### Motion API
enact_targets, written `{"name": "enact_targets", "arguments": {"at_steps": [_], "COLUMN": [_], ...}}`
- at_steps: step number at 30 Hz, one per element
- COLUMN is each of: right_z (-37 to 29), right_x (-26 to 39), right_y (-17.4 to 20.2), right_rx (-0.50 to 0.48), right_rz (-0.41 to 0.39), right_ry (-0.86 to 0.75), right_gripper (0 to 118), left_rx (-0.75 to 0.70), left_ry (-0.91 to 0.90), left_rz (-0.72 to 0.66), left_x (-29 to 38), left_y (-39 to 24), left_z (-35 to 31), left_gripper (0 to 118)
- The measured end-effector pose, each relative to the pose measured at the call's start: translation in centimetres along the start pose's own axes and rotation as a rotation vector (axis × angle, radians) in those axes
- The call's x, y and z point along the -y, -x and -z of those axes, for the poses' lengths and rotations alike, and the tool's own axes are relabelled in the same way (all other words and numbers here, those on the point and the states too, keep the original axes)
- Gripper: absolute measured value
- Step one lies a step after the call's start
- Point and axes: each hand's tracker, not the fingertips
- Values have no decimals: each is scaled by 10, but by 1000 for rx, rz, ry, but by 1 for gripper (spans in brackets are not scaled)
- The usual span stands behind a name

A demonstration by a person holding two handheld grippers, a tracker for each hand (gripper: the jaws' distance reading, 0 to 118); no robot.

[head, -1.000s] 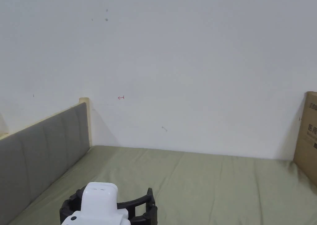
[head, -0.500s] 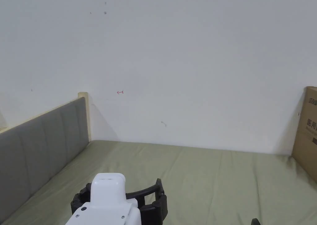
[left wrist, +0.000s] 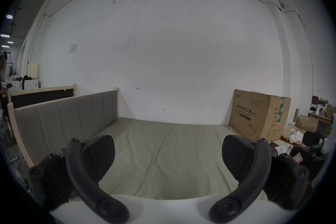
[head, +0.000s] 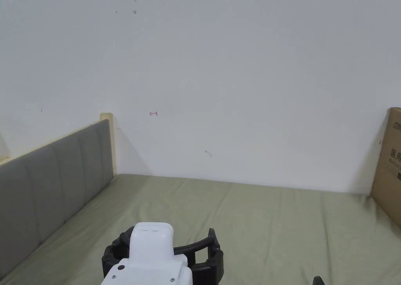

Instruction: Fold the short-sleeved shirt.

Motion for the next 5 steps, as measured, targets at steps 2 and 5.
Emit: {"name": "enact_targets", "arguments": {"at_steps": [2,5], "right_z": [1,2], "right_x": [0,0], "right_y": [1,1], "right_rx": [2,-5], "right_rz": [0,9], "right_ry": [5,4], "right_gripper": [118,118], "left_rx": [32,58], "left_ry": [16,36], "left_rz": [-38,-91], "left_x": [1,4], "left_y": [4,13], "left_z": [1,4], "left_gripper": [117,117]}}
